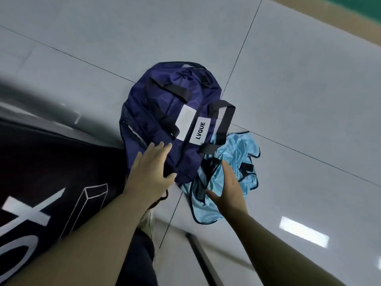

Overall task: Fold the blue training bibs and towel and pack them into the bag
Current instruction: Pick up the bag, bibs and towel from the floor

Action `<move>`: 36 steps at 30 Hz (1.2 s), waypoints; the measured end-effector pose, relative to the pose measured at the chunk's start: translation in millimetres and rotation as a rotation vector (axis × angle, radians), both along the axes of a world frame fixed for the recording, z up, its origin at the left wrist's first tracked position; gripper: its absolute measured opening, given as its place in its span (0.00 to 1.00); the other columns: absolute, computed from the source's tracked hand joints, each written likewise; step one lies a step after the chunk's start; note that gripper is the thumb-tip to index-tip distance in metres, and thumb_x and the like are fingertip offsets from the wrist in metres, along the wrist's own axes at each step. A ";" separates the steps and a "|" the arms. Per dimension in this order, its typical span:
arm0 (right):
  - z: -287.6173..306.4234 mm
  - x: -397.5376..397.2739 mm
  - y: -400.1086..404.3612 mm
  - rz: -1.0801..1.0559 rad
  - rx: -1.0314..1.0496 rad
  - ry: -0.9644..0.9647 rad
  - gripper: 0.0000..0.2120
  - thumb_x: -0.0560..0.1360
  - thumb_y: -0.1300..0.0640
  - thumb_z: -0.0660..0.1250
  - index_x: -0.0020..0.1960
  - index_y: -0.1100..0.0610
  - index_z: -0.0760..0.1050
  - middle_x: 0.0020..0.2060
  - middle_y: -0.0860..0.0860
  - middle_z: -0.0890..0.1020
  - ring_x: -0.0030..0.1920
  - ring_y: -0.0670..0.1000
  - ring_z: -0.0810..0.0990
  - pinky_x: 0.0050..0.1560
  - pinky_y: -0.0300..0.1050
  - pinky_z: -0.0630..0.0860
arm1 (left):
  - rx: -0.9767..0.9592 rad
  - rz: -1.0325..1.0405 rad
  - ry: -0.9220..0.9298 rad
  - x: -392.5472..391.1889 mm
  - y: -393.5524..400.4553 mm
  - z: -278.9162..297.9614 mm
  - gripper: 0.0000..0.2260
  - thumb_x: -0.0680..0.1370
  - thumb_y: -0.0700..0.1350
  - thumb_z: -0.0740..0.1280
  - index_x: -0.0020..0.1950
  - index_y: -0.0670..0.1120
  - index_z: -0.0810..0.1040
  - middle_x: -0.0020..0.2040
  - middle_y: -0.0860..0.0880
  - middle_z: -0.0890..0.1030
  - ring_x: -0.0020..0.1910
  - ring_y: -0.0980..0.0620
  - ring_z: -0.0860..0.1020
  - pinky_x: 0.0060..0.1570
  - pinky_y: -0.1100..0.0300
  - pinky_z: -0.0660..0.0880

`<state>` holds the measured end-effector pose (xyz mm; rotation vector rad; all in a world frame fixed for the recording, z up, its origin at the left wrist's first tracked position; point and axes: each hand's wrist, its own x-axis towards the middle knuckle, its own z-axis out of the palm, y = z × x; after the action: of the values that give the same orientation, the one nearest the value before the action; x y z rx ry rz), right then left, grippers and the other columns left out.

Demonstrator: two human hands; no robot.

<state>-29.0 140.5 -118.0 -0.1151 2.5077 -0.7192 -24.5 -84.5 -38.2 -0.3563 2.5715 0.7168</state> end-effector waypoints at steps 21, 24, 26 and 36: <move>-126.8 -2.5 0.4 0.329 0.609 -0.301 0.65 0.63 0.29 0.70 0.67 0.44 0.17 0.67 0.58 0.20 0.72 0.70 0.32 0.66 0.75 0.55 | -0.214 -0.328 -0.093 -24.1 -7.5 -93.4 0.35 0.73 0.56 0.69 0.76 0.57 0.56 0.78 0.56 0.54 0.76 0.57 0.39 0.70 0.43 0.32; -133.2 -5.5 2.7 0.334 0.607 -0.265 0.62 0.66 0.33 0.70 0.69 0.43 0.19 0.69 0.59 0.23 0.73 0.70 0.35 0.67 0.71 0.60 | -0.253 -0.490 -0.077 -34.3 -2.6 -103.3 0.32 0.73 0.53 0.70 0.73 0.53 0.59 0.77 0.55 0.58 0.77 0.56 0.43 0.70 0.45 0.33; -136.6 -7.3 5.2 0.315 0.583 -0.271 0.57 0.69 0.38 0.71 0.73 0.42 0.25 0.73 0.60 0.30 0.74 0.70 0.39 0.67 0.68 0.63 | -0.308 -0.558 -0.093 -42.3 -2.7 -109.2 0.34 0.72 0.53 0.71 0.74 0.53 0.57 0.77 0.54 0.57 0.77 0.54 0.49 0.70 0.46 0.39; -125.7 -48.8 16.1 0.191 0.469 -0.128 0.27 0.75 0.68 0.63 0.70 0.50 0.62 0.58 0.59 0.68 0.57 0.60 0.71 0.47 0.51 0.72 | -0.357 -0.478 -0.087 -64.6 -29.4 -107.6 0.06 0.77 0.52 0.64 0.45 0.50 0.74 0.39 0.51 0.77 0.47 0.47 0.74 0.48 0.53 0.62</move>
<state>-77.8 156.6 -243.6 -0.1321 2.4297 -0.0517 -89.1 -113.9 -145.7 0.1218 2.5477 0.0705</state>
